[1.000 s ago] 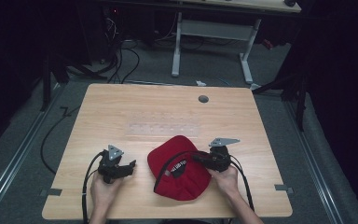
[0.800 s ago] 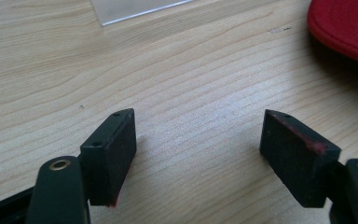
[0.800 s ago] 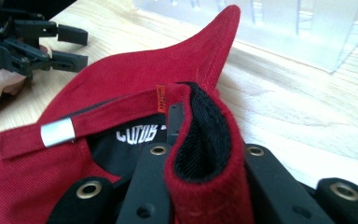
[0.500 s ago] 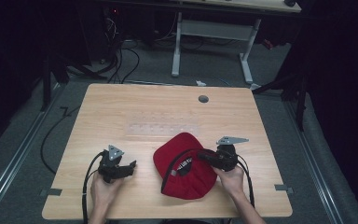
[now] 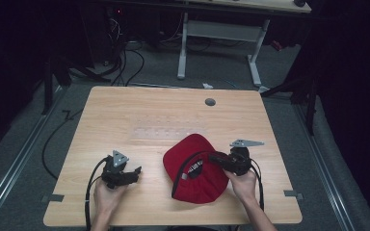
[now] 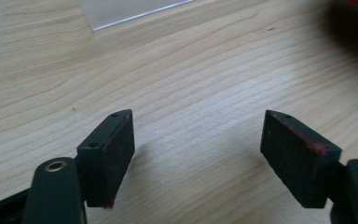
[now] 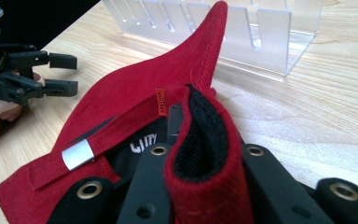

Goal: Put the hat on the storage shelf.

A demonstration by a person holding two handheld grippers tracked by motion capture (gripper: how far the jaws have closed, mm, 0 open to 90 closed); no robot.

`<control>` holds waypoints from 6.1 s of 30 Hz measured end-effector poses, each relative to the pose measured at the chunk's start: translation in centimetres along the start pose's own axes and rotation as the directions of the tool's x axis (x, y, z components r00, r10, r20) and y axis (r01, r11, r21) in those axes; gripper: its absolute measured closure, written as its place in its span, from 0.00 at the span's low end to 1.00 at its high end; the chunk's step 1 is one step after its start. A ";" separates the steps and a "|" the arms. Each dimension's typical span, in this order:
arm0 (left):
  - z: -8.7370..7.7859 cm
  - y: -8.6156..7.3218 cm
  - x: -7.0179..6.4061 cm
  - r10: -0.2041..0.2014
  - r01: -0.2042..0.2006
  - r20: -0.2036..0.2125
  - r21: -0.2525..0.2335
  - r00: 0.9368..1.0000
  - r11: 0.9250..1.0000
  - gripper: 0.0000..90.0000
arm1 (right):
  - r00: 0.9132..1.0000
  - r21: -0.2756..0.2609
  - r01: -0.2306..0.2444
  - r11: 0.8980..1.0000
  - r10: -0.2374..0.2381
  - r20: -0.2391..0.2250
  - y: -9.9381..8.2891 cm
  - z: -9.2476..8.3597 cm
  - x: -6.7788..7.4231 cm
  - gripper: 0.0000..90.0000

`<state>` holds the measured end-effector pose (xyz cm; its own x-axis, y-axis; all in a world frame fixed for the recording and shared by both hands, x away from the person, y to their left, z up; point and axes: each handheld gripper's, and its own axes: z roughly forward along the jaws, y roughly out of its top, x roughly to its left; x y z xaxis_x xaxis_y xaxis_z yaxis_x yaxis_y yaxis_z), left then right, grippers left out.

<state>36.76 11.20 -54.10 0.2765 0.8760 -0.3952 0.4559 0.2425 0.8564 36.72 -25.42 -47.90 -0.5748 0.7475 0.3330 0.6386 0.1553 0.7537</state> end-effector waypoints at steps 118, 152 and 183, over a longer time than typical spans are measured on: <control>-3.2 0.7 -12.9 0.310 -0.337 0.420 -0.012 0.853 0.942 0.83 | 0.975 0.075 -0.113 0.991 0.125 -0.183 2.6 -0.4 1.0 0.83; -5.5 4.6 -8.7 0.168 -0.175 0.371 -0.013 0.913 0.984 0.95 | 0.990 -0.047 0.004 0.999 0.002 0.138 0.3 -1.5 -1.9 0.43; -5.0 8.5 -4.8 -0.044 0.074 0.337 -0.076 0.940 0.994 0.95 | 0.907 0.092 0.088 0.992 -0.118 0.404 -4.5 0.8 -4.0 0.41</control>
<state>35.05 11.09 -43.27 0.5254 0.6725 -0.5213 0.4092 0.3375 0.8477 36.55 -28.63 -53.08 -0.3900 0.9207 -0.0165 0.6298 0.2798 0.7247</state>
